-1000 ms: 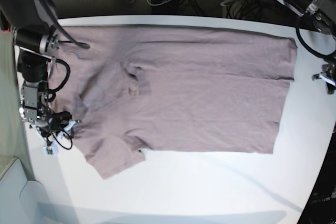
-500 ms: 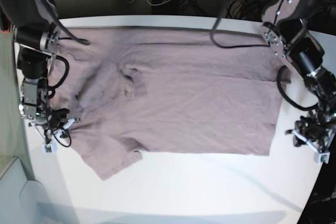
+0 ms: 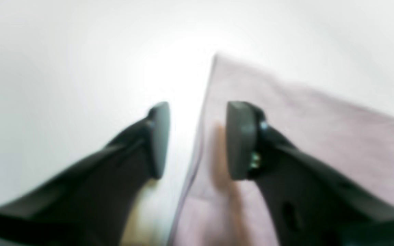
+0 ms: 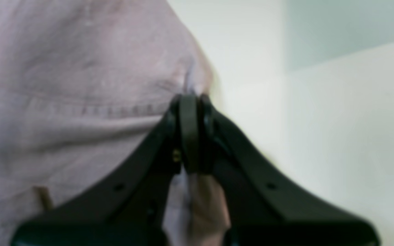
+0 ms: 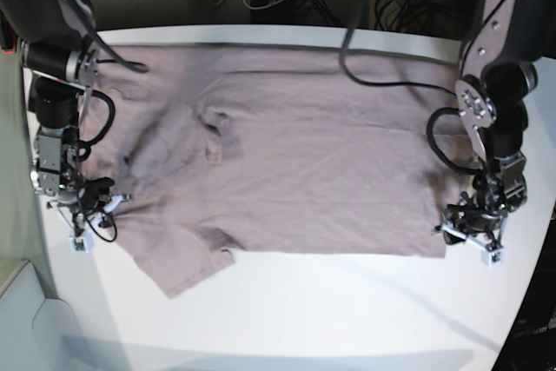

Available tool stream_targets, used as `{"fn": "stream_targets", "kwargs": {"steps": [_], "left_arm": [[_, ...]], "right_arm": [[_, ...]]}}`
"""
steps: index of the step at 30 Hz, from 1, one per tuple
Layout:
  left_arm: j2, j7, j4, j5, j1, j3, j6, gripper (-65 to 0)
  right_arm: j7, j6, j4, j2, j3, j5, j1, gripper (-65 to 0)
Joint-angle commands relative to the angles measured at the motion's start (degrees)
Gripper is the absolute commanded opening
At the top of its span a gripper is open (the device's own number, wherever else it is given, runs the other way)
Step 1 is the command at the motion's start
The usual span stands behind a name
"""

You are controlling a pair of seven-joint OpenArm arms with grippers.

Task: Layout the t-shirt on the table in an organized manner, then fold the t-shirt properly
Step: 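Move both grippers to the hem side and grasp the hem corners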

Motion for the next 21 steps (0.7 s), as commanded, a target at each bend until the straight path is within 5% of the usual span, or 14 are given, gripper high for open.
{"fn": "stream_targets", "kwargs": {"steps": [1,5,15,17,21], "left_arm": [[-0.96,-1.87,0.81,-0.45,-2.19,0.10,0.33,-32.4],[-0.87,-1.79,0.37,-0.45,-1.75,0.19,0.42,-22.2],[0.71,-1.70,-0.42,-0.36,0.36,0.28,0.42,-22.5],[0.80,-1.61,-0.42,-0.36,0.88,1.60,0.42,-25.6],[0.89,-1.70,-0.42,-0.98,1.59,7.49,0.42,-45.3]], "right_arm": [[-4.48,-0.31,-0.29,0.66,-0.13,-2.20,0.02,-65.0],[-4.48,-0.31,-0.29,0.66,-0.13,-2.29,0.02,-65.0],[-4.48,-0.31,-0.29,0.48,-0.13,-2.29,0.10,-65.0],[-4.48,-0.31,-0.29,0.48,-0.13,-2.29,0.10,-65.0],[-4.48,-0.31,-0.29,0.48,-0.13,-2.29,0.10,-65.0]]}}
